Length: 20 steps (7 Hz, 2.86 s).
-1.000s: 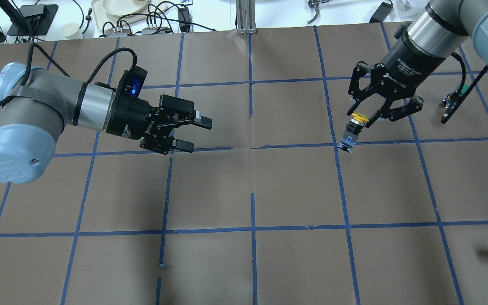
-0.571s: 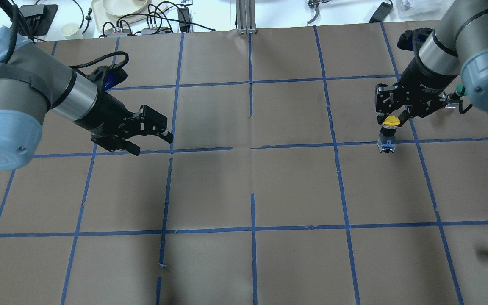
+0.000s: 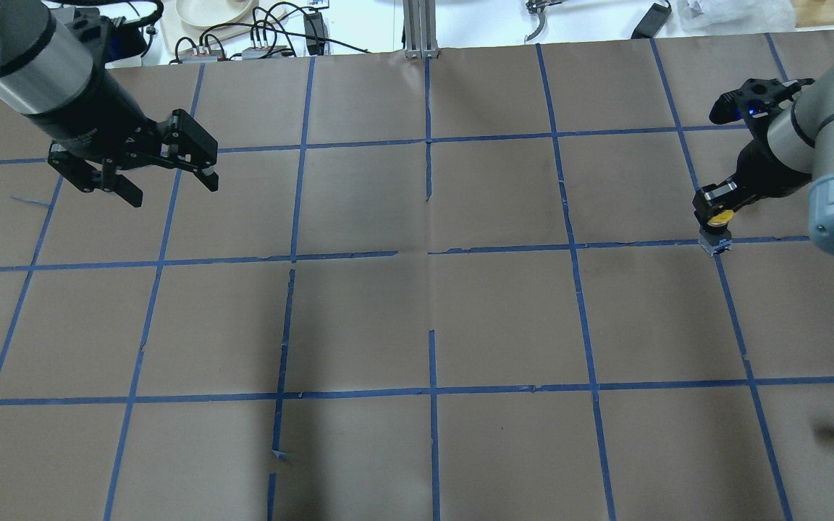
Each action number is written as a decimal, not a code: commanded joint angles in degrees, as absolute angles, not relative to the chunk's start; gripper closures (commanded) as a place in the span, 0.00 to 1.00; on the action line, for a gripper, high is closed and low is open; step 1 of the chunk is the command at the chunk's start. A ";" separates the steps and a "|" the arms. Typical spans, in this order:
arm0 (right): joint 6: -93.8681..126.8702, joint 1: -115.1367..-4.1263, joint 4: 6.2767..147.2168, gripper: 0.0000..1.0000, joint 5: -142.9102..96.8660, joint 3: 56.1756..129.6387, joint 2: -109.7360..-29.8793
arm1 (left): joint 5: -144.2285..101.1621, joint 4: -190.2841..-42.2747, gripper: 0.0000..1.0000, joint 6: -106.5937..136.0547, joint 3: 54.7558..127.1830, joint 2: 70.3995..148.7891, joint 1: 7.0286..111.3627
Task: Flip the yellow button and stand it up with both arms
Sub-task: 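Lower the button upright onto the table with the right gripper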
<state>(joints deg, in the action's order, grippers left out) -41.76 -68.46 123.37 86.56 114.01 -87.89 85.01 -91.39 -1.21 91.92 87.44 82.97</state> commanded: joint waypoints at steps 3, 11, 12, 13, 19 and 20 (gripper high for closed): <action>-70.68 -54.80 125.16 0.92 79.31 116.89 -87.63 | 87.32 -90.98 0.00 -0.96 89.65 86.05 85.96; -107.79 -38.06 117.68 0.89 69.43 118.39 -81.77 | 92.55 -89.47 0.00 -1.41 90.53 86.84 85.52; -108.97 -37.88 117.42 0.89 69.52 118.21 -80.61 | 92.55 -89.47 0.00 -1.49 90.79 86.84 85.60; -109.07 -37.79 116.99 0.89 69.52 118.30 -80.68 | 92.55 -89.47 0.00 -1.41 90.70 86.84 85.61; -112.85 -34.37 116.72 0.88 69.43 118.13 -80.16 | 92.46 -89.21 0.00 -1.23 90.88 86.84 85.43; -113.03 -34.02 116.72 0.84 69.52 118.21 -80.07 | 92.46 -89.03 0.00 -1.14 90.79 86.84 85.43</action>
<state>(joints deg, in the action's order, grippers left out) -112.74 -34.75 116.76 69.47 118.15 -80.27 92.47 -89.26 -1.30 90.78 86.86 85.43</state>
